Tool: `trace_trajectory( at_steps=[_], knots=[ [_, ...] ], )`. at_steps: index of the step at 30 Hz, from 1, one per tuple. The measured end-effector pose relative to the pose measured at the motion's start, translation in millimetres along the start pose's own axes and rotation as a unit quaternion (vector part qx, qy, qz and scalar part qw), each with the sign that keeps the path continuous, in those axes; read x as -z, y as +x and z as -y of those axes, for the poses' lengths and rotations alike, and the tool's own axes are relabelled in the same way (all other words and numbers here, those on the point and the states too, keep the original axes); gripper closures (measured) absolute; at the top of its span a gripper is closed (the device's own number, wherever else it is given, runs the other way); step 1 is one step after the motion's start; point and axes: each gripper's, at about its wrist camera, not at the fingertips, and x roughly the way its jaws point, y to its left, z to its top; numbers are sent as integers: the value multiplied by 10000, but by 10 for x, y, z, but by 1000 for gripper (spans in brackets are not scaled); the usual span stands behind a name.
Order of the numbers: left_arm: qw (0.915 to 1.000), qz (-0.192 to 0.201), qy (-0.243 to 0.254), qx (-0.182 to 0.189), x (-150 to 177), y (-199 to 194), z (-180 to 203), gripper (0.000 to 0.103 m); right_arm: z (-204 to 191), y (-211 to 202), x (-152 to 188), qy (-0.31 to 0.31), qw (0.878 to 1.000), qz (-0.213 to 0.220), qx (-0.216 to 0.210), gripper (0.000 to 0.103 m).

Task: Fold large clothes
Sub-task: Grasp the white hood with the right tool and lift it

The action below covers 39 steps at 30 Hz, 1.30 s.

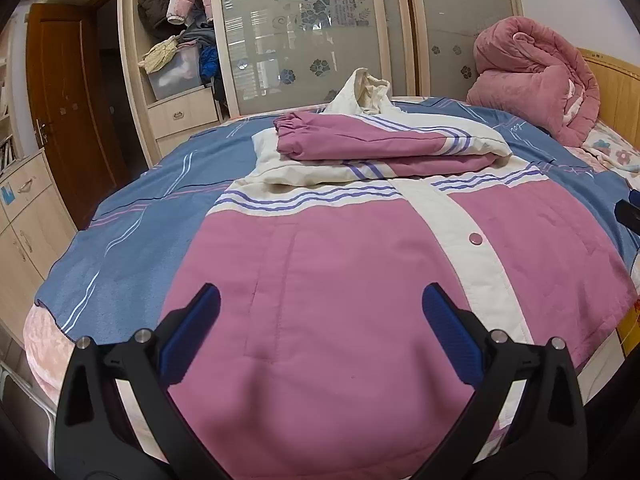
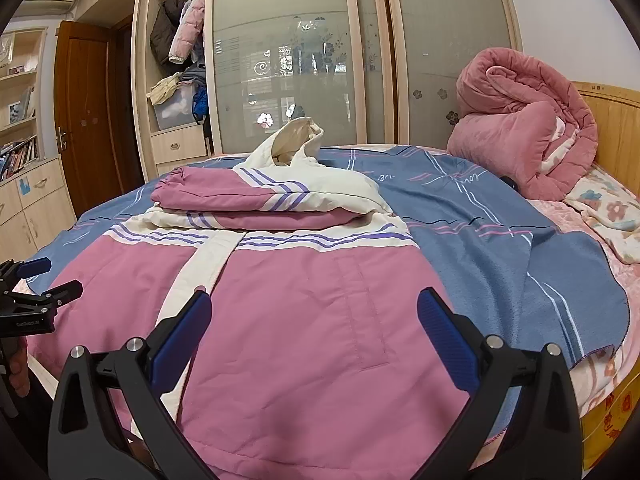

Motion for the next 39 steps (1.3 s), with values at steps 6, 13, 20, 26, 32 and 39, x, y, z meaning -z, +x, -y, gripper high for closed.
trace_trajectory(
  at_steps=[6, 13, 20, 26, 32, 39],
  knots=[
    [9997, 66, -166, 141, -295, 56, 1, 2, -7, 76, -21, 140, 9999, -5, -50, 1],
    [9977, 625, 238, 93, -1197, 191, 242, 2, -21, 236, -220, 433, 9988, -105, -197, 1],
    [9965, 804, -38, 223, -1228, 663, 195, 2, -145, 714, -1080, 362, 9976, -375, -456, 1],
    [9958, 747, -169, 506, -1158, 763, 124, 2, -233, 1847, -2005, 436, 9926, -938, -644, 1],
    [9965, 709, -32, 440, -1161, 847, 68, 2, -244, 3597, -2716, 705, 9831, -1686, -127, 1],
    [9985, 439, -11, 321, -1066, 1025, -111, 2, -204, 5087, -3105, 810, 9753, -2000, 475, 1]
  ],
)
